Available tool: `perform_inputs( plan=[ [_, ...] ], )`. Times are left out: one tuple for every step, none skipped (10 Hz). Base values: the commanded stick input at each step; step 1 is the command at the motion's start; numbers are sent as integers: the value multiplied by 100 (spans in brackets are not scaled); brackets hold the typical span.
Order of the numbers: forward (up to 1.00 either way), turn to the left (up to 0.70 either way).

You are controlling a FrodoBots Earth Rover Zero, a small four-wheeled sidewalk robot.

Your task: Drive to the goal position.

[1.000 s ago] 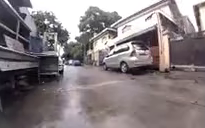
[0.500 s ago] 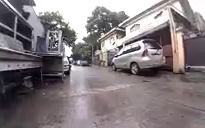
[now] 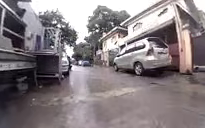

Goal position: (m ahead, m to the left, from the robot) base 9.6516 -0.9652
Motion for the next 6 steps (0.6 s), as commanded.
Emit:
perform_inputs(
  plan=[
    [70,10],
    [70,26],
    [70,0],
    [70,0],
    [70,9],
    [70,26]
  ],
)
